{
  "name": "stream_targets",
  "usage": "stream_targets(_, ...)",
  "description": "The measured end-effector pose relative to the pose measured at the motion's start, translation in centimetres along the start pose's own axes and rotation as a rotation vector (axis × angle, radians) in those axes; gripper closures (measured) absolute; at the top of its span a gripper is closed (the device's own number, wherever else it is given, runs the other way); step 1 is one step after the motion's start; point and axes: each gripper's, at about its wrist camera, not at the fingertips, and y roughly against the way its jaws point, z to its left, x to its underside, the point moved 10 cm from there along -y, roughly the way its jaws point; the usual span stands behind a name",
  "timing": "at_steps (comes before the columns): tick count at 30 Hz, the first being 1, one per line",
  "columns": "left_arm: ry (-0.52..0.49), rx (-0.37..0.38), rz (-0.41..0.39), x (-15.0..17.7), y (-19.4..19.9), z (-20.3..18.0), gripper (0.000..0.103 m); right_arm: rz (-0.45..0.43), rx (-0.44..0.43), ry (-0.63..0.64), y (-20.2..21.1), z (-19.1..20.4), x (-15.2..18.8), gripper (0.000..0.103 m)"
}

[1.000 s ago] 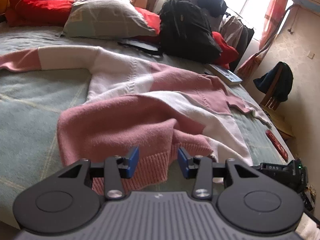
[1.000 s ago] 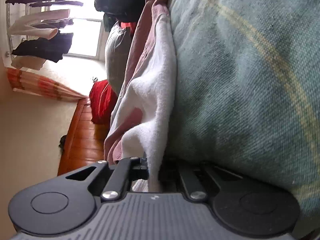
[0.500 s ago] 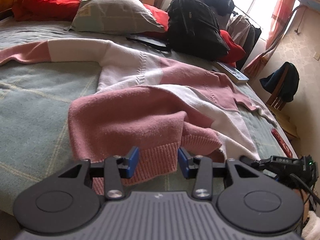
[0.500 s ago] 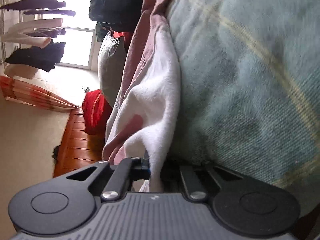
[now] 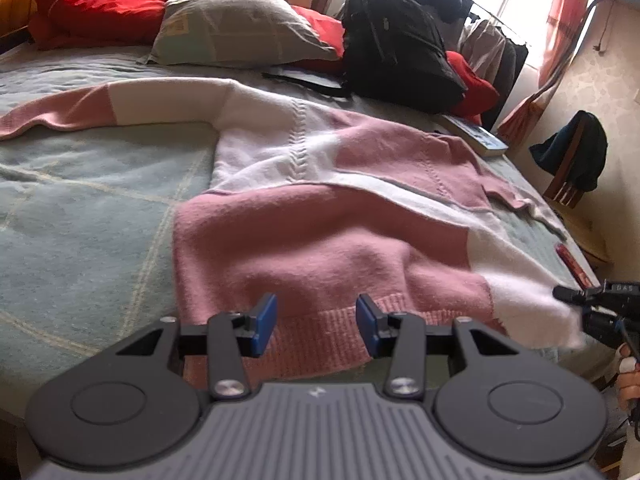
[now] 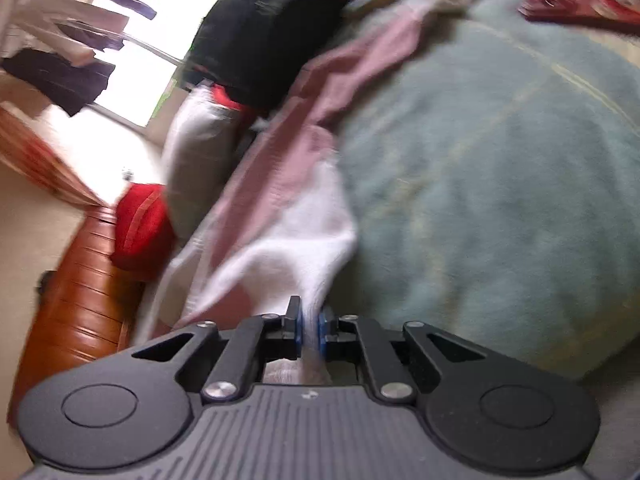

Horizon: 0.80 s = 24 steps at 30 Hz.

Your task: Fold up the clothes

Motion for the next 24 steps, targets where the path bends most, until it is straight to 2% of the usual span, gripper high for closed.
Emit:
stream_targets(2,-0.003,-0.009,-0.014,-0.1,0.6,0.4,0.06,0.025,0.001,-0.023,0.0,-1.3,0.8,0.086)
stream_targets(3,-0.004,-0.015,-0.027,-0.3,1.1,0.6,0.059,0.036,-0.002,-0.035,0.0,-1.9,1.3,0.08)
stream_targets(5,0.003,-0.043,-0.054,-0.6,2.0,1.7,0.057,0.058,-0.011,-0.056,0.2,-3.1,2.3,0.074)
stream_targets(7,0.016,-0.077,-0.078,-0.9,2.8,3.1,0.046,0.075,-0.029,-0.079,0.3,-4.0,3.3,0.067)
stream_targets(9,0.049,-0.112,-0.062,-0.7,2.6,4.9,0.046,0.079,-0.075,-0.104,0.3,-4.0,3.9,0.058)
stream_targets(10,0.073,-0.121,-0.045,-0.4,2.3,5.7,0.046,0.084,-0.101,-0.115,0.3,-3.9,4.1,0.056)
stream_targets(12,0.127,-0.108,-0.007,0.2,1.3,7.0,0.046,0.093,-0.125,-0.121,0.0,-3.6,4.6,0.053)
stream_targets(15,0.22,-0.037,0.061,1.2,-0.7,7.8,0.046,0.113,-0.156,-0.127,-1.1,-3.0,5.3,0.053)
stream_targets(20,0.277,0.031,0.048,1.1,-2.1,7.8,0.046,0.117,-0.19,-0.135,-2.1,-2.2,5.9,0.053)
stream_targets(21,0.293,0.04,0.046,1.1,-2.2,7.8,0.051,0.114,-0.195,-0.138,-2.3,-2.1,5.9,0.057)
stream_targets(22,0.307,0.041,0.047,1.2,-2.3,7.8,0.073,0.11,-0.199,-0.138,-2.3,-2.0,5.8,0.062)
stream_targets(23,0.325,0.039,0.052,1.2,-2.3,8.0,0.083,0.105,-0.202,-0.133,-2.1,-2.0,5.7,0.08)
stream_targets(24,0.348,0.037,0.059,1.3,-2.4,8.2,0.096,0.101,-0.209,-0.133,-2.0,-1.8,5.6,0.091)
